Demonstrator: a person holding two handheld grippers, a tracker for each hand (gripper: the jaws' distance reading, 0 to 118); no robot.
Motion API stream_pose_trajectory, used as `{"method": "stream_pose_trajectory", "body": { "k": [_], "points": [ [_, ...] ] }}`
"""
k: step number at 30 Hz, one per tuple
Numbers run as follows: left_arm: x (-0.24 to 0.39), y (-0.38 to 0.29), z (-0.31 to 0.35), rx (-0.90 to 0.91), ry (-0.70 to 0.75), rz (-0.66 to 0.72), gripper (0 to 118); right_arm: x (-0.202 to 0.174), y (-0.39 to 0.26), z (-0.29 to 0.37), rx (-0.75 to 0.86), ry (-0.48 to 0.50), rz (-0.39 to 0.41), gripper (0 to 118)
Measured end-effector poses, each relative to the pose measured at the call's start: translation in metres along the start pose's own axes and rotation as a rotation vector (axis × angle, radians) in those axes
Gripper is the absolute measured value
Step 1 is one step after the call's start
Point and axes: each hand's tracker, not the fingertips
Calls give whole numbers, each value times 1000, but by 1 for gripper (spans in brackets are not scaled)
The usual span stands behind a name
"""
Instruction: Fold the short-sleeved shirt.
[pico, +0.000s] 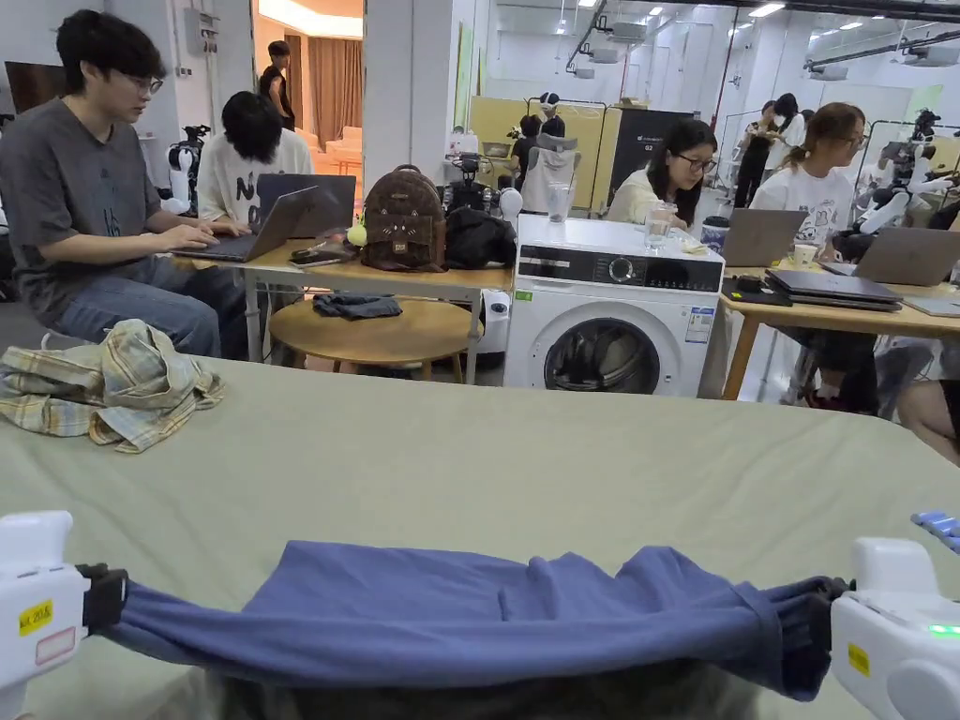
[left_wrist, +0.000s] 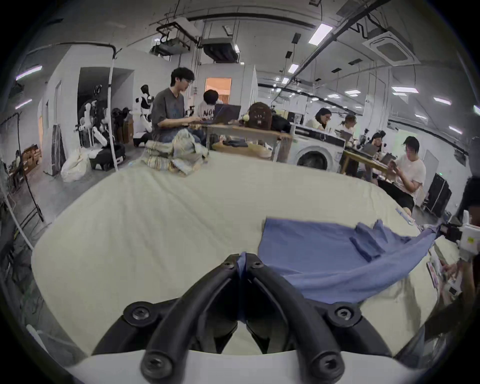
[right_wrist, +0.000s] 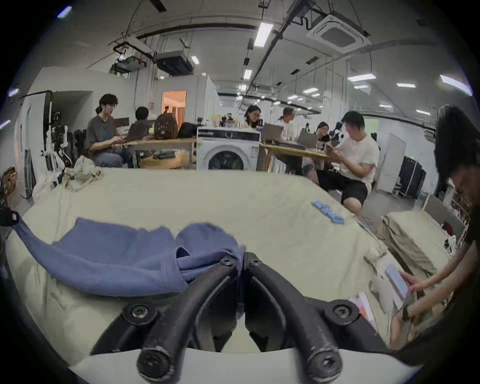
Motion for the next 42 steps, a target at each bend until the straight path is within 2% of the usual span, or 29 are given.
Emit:
{"method": "stream_pose_trajectory", "body": {
  "k": [8,12,15,17,18,22,26,29,31,32,33,34,35,36,37,42],
  "points": [
    [2,-60,-15,-201,19,-21,0,-7,-67,-13,-211,5,11,0],
    [0,-74,-22,-240,38,-22,0,-8,-84,-23,-230,-17,35,2],
    [-3,-74,-23,-249,35,9,0,-4,-83,-27,-234,-29,29,26],
    [-5,-70,-22,-247,32,16,18,-3,-76,-24,-210,-42,18,50],
    [-3,-66,-20,-240,36,14,32,-3,-72,-22,-196,-50,13,53],
    [7,-49,-13,-152,0,8,37,-8,-54,-9,-116,-20,-23,53],
    [34,-37,-6,-42,-30,-36,40,-35,-41,10,-24,39,-59,53],
    [56,-34,-3,-4,-51,-58,40,-61,-32,26,17,47,-51,53],
    [69,-34,-2,34,-67,-69,40,-72,-31,30,45,94,-63,52],
    [75,-33,-2,39,-67,-74,40,-78,-30,32,55,99,-66,45],
    [80,-34,-3,45,-62,-83,36,-85,-29,35,77,109,-68,30],
    [86,-35,-2,64,-56,-100,21,-92,-29,37,94,110,-64,8],
    [92,-35,-2,86,-43,-122,8,-96,-28,35,101,100,-59,1],
    [98,-36,-2,99,-24,-141,0,-101,-28,37,114,96,-64,0],
    [97,-37,-7,106,4,-154,0,-104,-28,39,130,104,-70,0],
    [94,-37,-18,69,-47,-108,0,-116,-28,37,129,142,-75,0]
  ]
}}
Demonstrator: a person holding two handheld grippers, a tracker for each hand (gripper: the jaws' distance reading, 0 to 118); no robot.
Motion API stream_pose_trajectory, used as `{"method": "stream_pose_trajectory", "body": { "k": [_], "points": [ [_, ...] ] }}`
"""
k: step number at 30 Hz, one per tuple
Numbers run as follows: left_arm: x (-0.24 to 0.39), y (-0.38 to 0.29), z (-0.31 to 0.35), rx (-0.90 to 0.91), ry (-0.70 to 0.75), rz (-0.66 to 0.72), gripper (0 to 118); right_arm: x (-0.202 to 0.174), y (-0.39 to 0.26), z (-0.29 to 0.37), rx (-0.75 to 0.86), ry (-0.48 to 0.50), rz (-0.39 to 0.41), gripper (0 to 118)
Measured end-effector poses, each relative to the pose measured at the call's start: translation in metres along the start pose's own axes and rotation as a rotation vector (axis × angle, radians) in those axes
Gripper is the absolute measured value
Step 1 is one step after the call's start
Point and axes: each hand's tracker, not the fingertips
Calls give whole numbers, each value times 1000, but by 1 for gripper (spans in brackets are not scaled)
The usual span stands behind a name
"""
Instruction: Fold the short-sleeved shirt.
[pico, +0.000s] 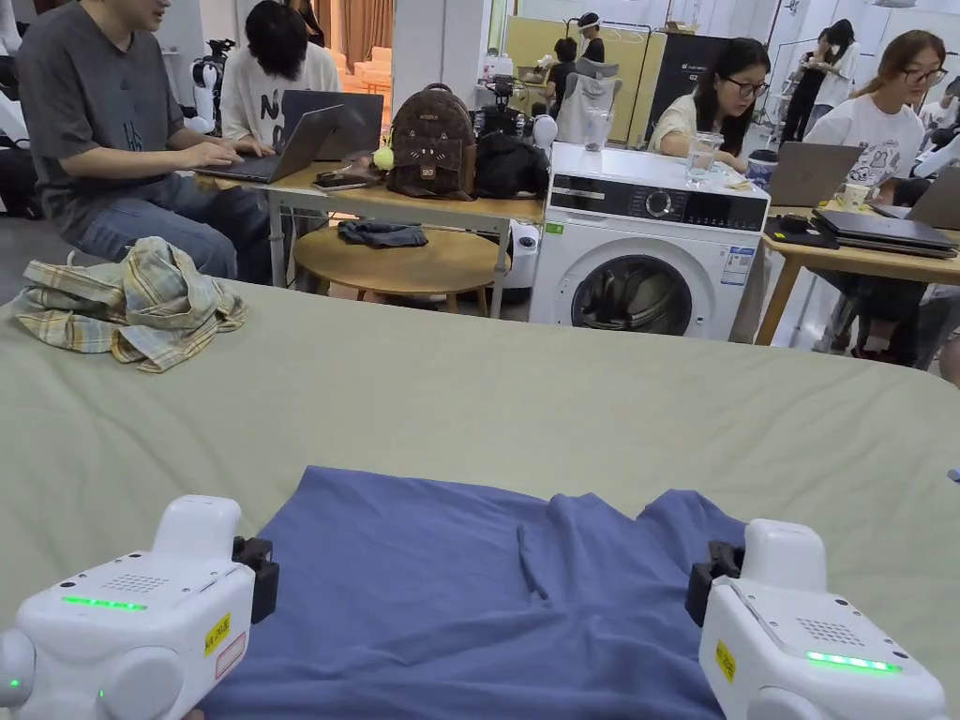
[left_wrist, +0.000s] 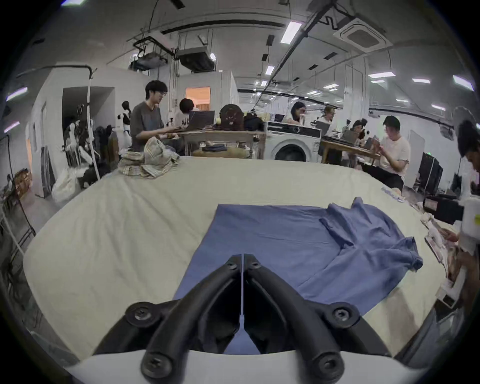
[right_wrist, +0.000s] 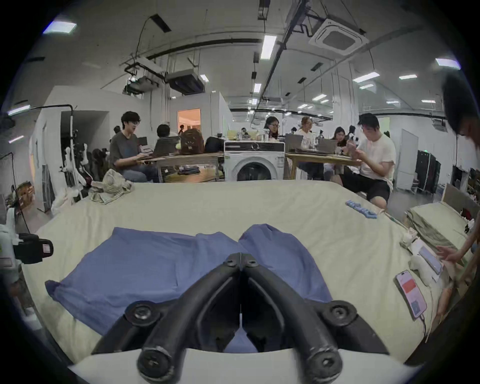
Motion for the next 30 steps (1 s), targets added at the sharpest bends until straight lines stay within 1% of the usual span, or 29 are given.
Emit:
{"method": "stream_pose_trajectory", "body": {
  "k": [3,5,9,14,15,16,18,19,21,22,23,24,27,28,30],
  "points": [
    [-7,-1,-7,-36,3,2,0,0,-2,-6,-19,4,-17,0],
    [-19,3,-14,-74,-11,41,0,0,-2,-12,-40,7,-22,0],
    [-37,23,-38,-125,-11,48,0,1,-2,-26,-62,9,-15,0],
    [-68,71,-109,-200,-32,42,0,0,1,-48,-94,14,-2,0],
    [-60,81,-114,-227,-42,48,0,0,1,-53,-102,19,-1,0],
    [-63,92,-131,-274,-49,52,0,-1,1,-58,-112,20,-2,0],
    [-67,107,-160,-309,-70,66,0,-1,1,-66,-129,20,-2,0],
    [-60,115,-169,-342,-66,53,0,-1,0,-70,-136,21,-1,0],
    [-61,126,-197,-369,-76,44,11,-3,0,-75,-146,21,8,0],
    [-59,131,-208,-401,-69,52,21,-3,-1,-78,-149,18,13,0],
    [-58,135,-216,-420,-71,58,33,-2,-1,-80,-154,14,19,0],
    [-58,137,-227,-428,-60,72,40,-1,-1,-83,-157,14,22,0],
    [-59,142,-259,-452,-63,106,57,2,-3,-93,-175,10,26,0],
    [-58,142,-269,-460,-58,116,61,2,-3,-96,-180,9,27,0],
    [-53,137,-285,-474,-55,132,61,3,-5,-102,-189,1,37,0]
  ]
}}
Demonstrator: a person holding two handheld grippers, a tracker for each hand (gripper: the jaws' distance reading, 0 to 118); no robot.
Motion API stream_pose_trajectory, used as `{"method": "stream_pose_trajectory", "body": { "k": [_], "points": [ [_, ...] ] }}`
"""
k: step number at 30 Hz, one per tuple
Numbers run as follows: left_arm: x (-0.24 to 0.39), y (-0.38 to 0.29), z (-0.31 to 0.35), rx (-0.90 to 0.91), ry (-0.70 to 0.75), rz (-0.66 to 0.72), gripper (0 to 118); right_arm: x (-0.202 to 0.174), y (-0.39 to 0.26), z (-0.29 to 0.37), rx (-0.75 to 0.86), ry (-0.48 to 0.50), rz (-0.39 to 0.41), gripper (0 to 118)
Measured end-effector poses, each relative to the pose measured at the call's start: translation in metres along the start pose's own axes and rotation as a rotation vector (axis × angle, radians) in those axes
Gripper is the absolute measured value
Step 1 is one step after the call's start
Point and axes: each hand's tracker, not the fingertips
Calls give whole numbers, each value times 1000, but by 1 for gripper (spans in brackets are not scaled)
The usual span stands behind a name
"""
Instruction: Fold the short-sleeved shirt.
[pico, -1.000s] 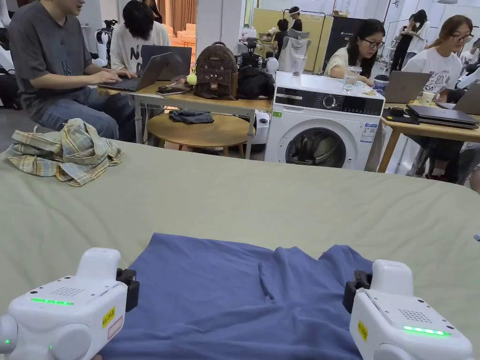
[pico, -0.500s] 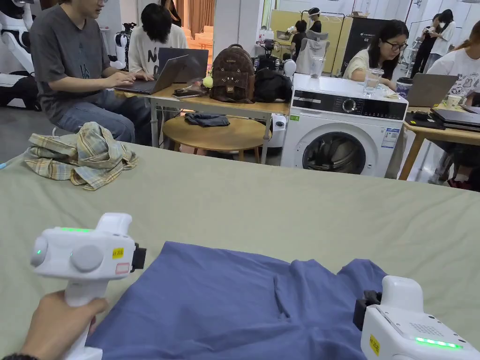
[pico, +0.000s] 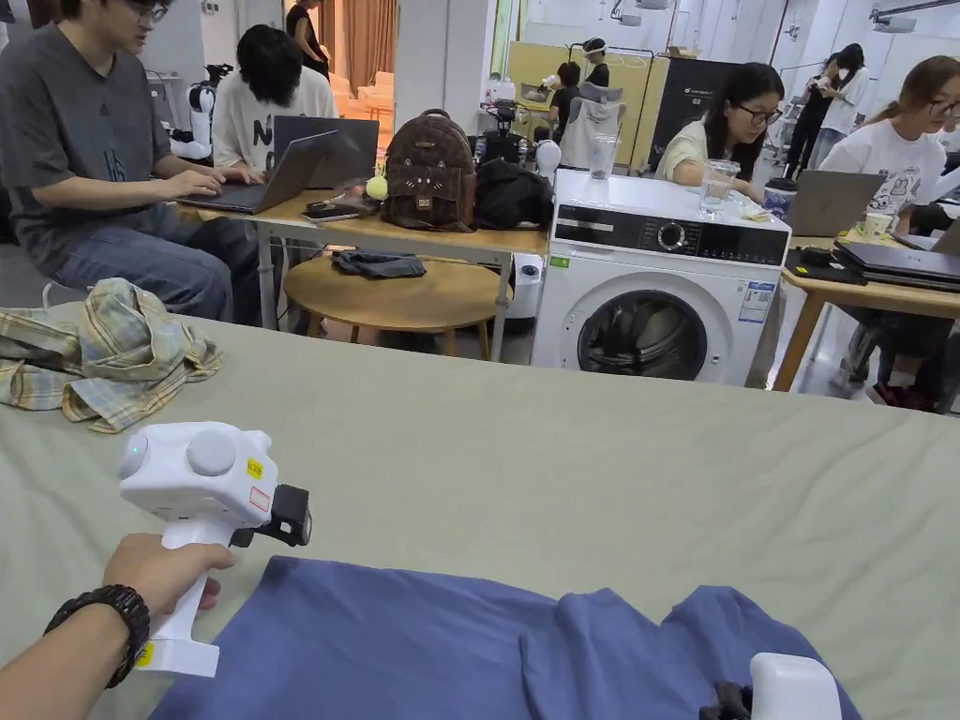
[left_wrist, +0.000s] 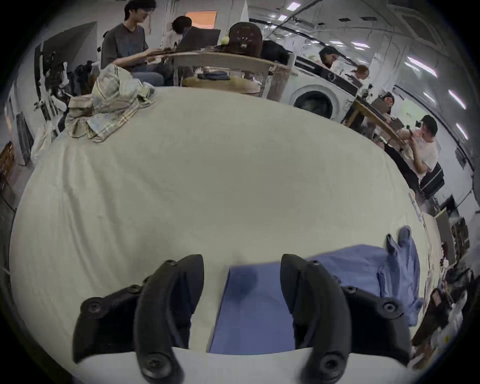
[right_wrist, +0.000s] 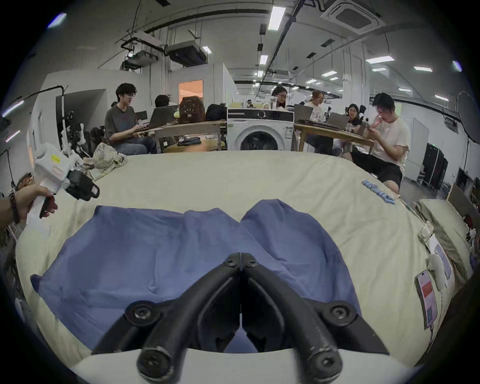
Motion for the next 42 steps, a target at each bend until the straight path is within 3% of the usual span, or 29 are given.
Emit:
{"method": "stream_pose_trajectory", "body": {
  "k": [5,7,10,12,13,14,17,21,30,33,34,37,40,42],
  "points": [
    [17,-18,-39,-239,73,-86,61,1,-3,-10,-29,-7,12,0],
    [32,-27,-25,-124,121,-161,61,2,-5,-11,-38,-9,13,0],
    [26,-17,-36,-130,144,-171,57,3,-7,-12,-51,-6,11,0],
    [32,-18,-34,-117,124,-224,34,3,-8,-12,-55,-9,14,0],
    [31,-14,-42,-119,129,-262,7,4,-9,-12,-58,-12,9,0],
    [33,-14,-41,-123,91,-280,1,6,-9,-12,-62,-11,0,0],
    [39,-18,-22,-41,126,-316,1,15,-10,-11,-69,-11,-18,0],
    [28,-17,19,99,52,-202,1,34,-4,-4,-63,-36,-38,0],
    [29,-44,83,246,-3,-179,1,107,30,-16,-137,-97,-135,1],
    [35,-54,91,253,2,-190,1,131,41,-45,-251,-121,-137,54],
    [36,-58,92,254,3,-194,1,138,43,-56,-279,-109,-147,59],
    [39,-64,94,252,6,-197,1,150,43,-85,-391,-135,-150,59],
    [42,-69,93,244,11,-195,1,159,29,-119,-529,-85,-211,59],
    [40,-70,94,240,10,-189,1,156,16,-132,-611,-58,-200,59]
  ]
}}
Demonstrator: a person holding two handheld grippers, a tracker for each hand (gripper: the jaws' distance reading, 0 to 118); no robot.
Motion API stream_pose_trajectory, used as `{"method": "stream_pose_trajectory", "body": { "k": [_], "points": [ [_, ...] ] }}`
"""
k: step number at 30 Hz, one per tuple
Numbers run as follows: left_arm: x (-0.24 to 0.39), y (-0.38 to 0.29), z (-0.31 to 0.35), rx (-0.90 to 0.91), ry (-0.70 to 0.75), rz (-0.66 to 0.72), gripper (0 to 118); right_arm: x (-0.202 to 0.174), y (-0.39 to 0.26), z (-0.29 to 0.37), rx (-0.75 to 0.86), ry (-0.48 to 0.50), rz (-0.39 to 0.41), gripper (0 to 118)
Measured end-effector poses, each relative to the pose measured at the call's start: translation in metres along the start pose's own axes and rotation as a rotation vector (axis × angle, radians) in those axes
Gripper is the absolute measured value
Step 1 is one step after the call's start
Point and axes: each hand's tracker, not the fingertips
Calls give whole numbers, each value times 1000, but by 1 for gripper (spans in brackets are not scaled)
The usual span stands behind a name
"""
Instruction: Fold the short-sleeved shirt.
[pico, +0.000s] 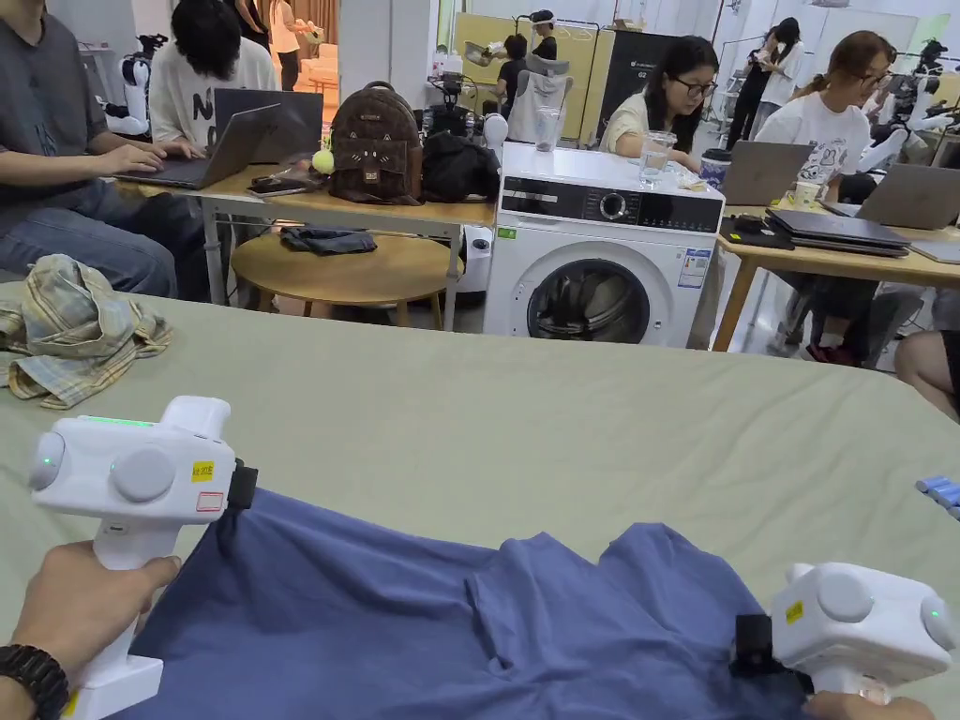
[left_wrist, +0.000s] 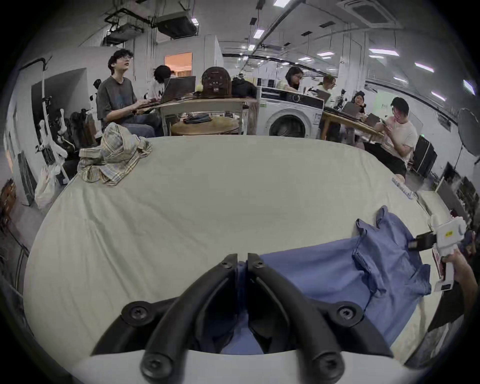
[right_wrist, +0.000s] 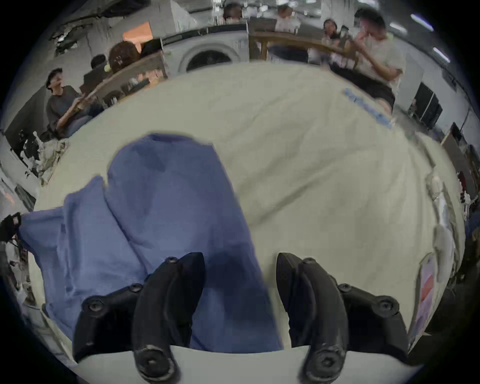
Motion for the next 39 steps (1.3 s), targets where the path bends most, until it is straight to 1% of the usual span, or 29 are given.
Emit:
{"method": "stream_pose_trajectory", "body": {
  "k": [1,2,3,4,5,6,7,8,10,12,15,20,21,22,24,27,30,35,36,39],
  "points": [
    [1,-1,0,-2,1,1,1,-3,-5,-5,-3,-16,6,58],
    [1,-2,0,-3,2,1,1,-6,-8,1,69,-55,24,56],
    [0,-2,2,-6,6,3,1,-10,-10,3,105,-60,35,52],
    [0,-2,2,-9,5,4,1,-12,-11,1,88,-50,44,44],
    [0,-2,3,-8,3,2,1,-13,-12,1,89,-60,62,36],
    [2,-3,4,-5,8,0,1,-13,-10,3,99,-61,73,17],
    [-2,-1,3,-8,8,3,1,-10,-8,5,124,-77,72,0],
    [-1,-1,3,-8,8,3,1,-6,-7,6,123,-33,49,0],
    [0,-1,5,-4,13,5,1,-1,-11,12,137,-20,40,0],
    [0,1,8,-1,18,5,1,-2,-14,23,191,-35,50,0],
    [-1,3,13,8,27,-2,1,-10,-16,46,285,-78,91,0],
    [-4,11,39,49,38,1,1,-17,-13,96,393,-98,98,0],
    [-5,13,47,67,37,3,1,-12,-5,100,434,-96,100,0],
    [-7,17,56,85,46,8,1,-13,-3,111,445,-87,101,0],
    [-10,24,75,115,45,6,1,-15,-2,133,519,-87,103,0],
    [-15,37,106,175,55,5,1,-25,-6,174,606,-79,119,0],
    [-20,51,139,242,51,16,1,-29,0,214,695,-59,114,0],
    [-30,78,189,359,64,14,1,-44,8,283,829,-52,143,0],
    [-32,85,198,369,63,17,1,-46,12,294,823,-51,146,0],
    [-35,104,218,407,79,14,1,-54,24,324,882,-41,141,0]
  ]
}}
